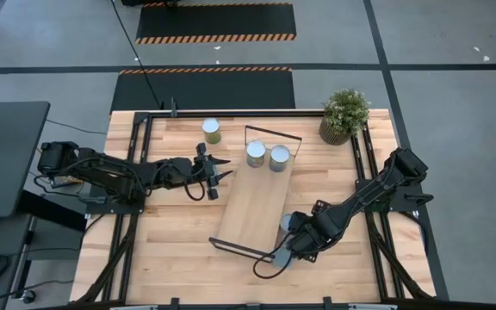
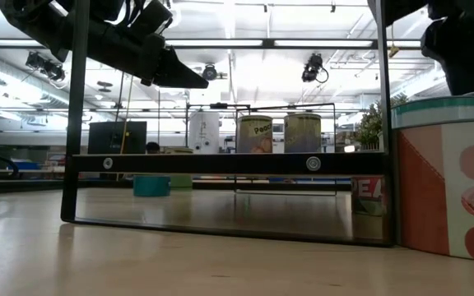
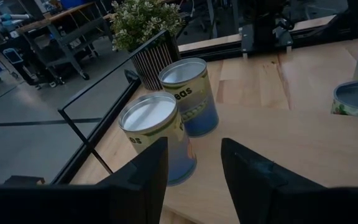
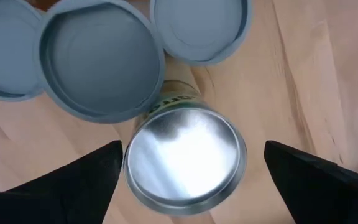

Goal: Pick and place cans onto a shelf
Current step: Put the canned carrots on the shelf

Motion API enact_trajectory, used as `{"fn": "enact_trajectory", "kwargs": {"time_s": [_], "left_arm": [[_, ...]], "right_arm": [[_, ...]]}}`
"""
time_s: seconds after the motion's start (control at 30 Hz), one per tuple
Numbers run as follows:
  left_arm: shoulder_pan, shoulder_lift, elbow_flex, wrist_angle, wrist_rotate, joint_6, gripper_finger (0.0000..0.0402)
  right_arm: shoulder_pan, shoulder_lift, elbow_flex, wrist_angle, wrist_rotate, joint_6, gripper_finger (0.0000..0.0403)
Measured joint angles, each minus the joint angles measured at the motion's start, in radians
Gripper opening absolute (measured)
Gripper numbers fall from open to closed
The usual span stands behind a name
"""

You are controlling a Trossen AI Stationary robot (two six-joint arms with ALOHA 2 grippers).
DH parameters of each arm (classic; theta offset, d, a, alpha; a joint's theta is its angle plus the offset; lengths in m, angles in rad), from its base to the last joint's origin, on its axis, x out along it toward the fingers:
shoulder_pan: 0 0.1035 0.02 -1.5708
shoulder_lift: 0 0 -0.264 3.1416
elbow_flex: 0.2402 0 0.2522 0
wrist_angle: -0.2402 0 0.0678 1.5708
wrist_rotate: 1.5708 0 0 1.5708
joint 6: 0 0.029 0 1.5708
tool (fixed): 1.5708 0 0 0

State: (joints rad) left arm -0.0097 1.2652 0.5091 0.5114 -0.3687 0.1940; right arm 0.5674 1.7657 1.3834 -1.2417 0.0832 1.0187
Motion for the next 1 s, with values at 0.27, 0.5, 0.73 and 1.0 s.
{"fn": "enact_trajectory", "kwargs": {"time_s": [0.27,0.5,0.73,1.0], "left_arm": [[0.0,0.0,0.0,0.0,0.0,0.0,0.0156],[0.0,0.0,0.0,-0.008,0.0,0.0,0.0156],[0.0,0.0,0.0,-0.012,0.0,0.0,0.0156],[0.0,0.0,0.0,-0.011,0.0,0.0,0.0156]], "right_arm": [[0.0,0.0,0.0,-0.075,-0.034,-0.018,0.04],[0.017,-0.011,0.0,-0.142,-0.062,-0.05,0.04],[0.045,-0.082,-0.003,-0.162,-0.081,0.036,0.04],[0.069,-0.143,-0.215,0.05,-0.157,0.114,0.04]]}}
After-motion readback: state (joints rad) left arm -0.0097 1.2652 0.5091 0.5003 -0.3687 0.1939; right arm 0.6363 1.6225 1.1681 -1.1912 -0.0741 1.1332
